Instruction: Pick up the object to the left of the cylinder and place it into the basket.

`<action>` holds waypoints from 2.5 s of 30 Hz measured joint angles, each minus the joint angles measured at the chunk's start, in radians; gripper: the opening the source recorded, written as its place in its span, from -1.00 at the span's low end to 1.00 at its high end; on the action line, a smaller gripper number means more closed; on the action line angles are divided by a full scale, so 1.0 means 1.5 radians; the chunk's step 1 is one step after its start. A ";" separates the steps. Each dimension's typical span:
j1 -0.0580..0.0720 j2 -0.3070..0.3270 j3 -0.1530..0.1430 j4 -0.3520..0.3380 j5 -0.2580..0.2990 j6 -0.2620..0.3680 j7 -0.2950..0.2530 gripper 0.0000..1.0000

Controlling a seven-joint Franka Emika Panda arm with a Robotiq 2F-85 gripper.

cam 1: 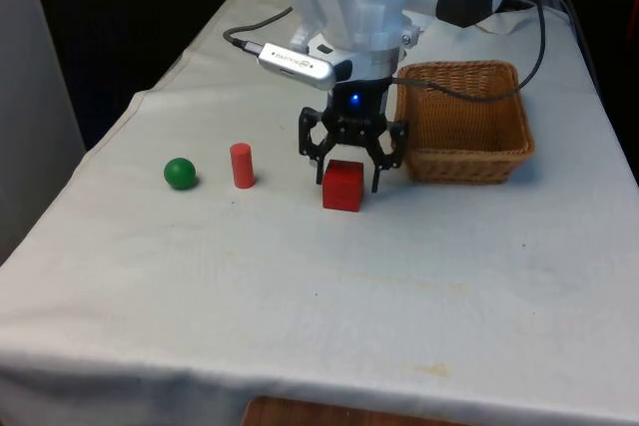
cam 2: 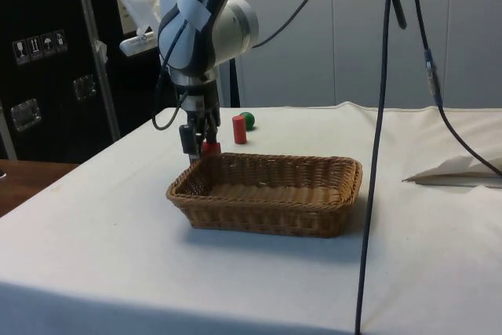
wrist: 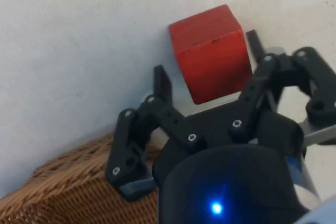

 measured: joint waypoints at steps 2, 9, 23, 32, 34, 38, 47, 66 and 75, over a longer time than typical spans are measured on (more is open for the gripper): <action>0.000 0.000 0.000 0.000 0.000 0.000 0.000 -0.64; -0.001 0.001 0.000 0.002 0.000 -0.001 -0.001 -1.00; 0.000 -0.001 -0.002 0.005 0.000 -0.001 -0.001 -0.99; 0.010 -0.046 -0.010 -0.027 -0.015 -0.007 -0.003 -0.99; 0.011 -0.057 -0.011 -0.035 -0.019 -0.007 -0.003 -0.99; 0.015 -0.079 -0.016 -0.048 -0.031 -0.008 -0.002 -0.99; 0.019 -0.113 -0.025 -0.052 -0.047 -0.023 0.000 -0.99; 0.028 -0.204 -0.036 -0.086 -0.104 -0.059 0.013 -0.99; 0.041 -0.257 -0.031 -0.132 -0.145 -0.058 0.041 -0.99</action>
